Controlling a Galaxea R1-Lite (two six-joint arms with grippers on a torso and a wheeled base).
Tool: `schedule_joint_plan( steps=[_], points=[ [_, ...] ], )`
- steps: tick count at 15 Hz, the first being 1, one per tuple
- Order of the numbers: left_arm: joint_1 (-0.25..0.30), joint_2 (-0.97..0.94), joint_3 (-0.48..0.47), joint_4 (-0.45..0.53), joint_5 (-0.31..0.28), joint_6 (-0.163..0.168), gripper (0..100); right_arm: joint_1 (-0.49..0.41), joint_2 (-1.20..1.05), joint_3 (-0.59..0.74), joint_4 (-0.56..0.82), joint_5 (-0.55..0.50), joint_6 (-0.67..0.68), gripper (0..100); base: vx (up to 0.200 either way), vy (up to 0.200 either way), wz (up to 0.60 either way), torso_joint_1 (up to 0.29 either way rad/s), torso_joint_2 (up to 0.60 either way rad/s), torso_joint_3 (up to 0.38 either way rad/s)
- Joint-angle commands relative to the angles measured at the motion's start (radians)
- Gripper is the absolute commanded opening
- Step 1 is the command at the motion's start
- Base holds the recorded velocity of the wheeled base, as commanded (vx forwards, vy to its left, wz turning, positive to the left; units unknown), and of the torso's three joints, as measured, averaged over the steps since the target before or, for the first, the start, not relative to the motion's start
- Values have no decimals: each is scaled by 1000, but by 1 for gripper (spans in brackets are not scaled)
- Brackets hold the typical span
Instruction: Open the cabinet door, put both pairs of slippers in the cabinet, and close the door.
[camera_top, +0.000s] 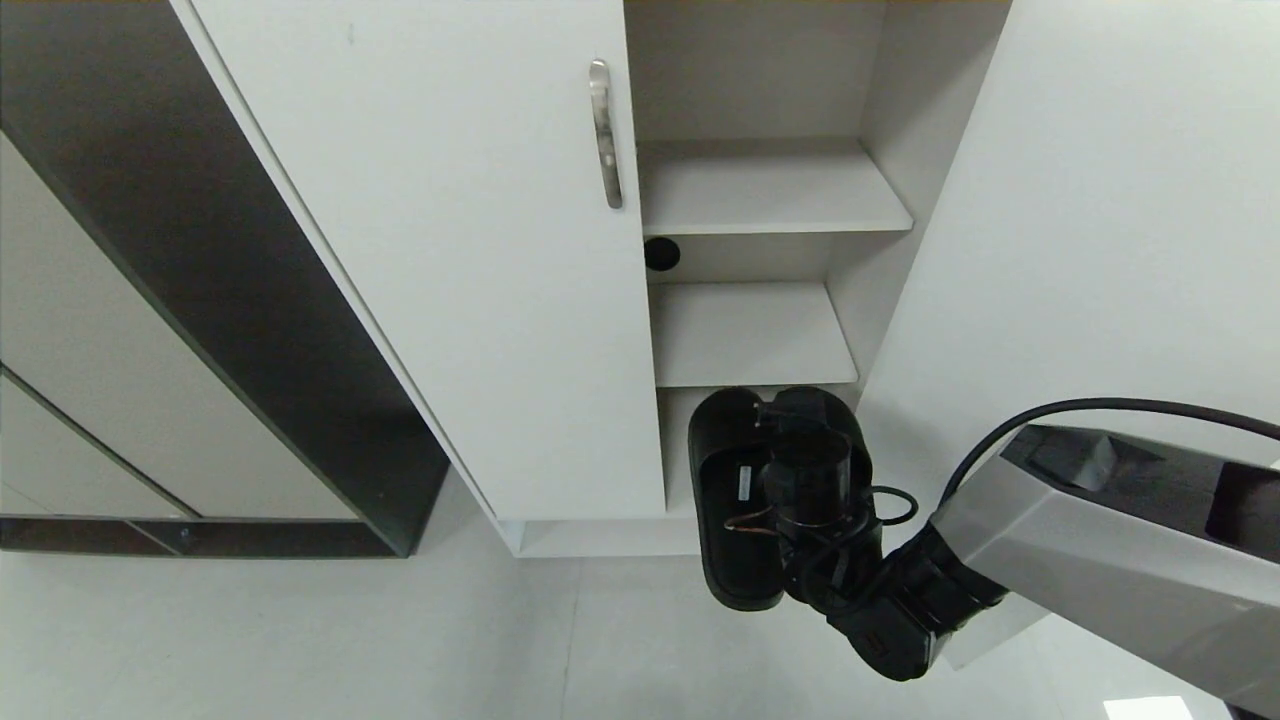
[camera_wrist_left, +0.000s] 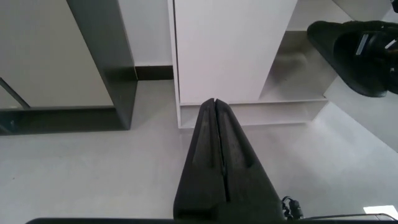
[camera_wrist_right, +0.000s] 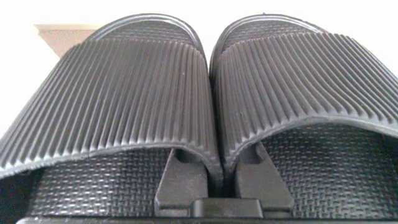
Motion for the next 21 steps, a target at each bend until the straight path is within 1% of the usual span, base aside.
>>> schedule_joint_plan(
  steps=[1,11,14,16,20,21],
  points=[
    [0,2,0,0,0,0,0,-2,8,-2,-2,1,0,0,200,0,0,12,7,2],
    [0,2,0,1,0,0,0,-9,11,-5,-2,4,-2,0,200,0,0,2,3,1],
    [0,2,0,1,0,-3,0,-16,21,-34,1,7,-3,0,0,0,0,0,0,0],
    [0,2,0,1,0,-3,0,-30,45,-77,9,14,-5,0,0,0,0,0,0,0],
    [0,2,0,1,0,-5,0,-75,123,-266,101,41,-5,0,0,0,0,0,0,0],
    [0,2,0,0,0,-5,0,-79,131,-294,116,41,-5,0,0,0,0,0,0,0]
  ],
)
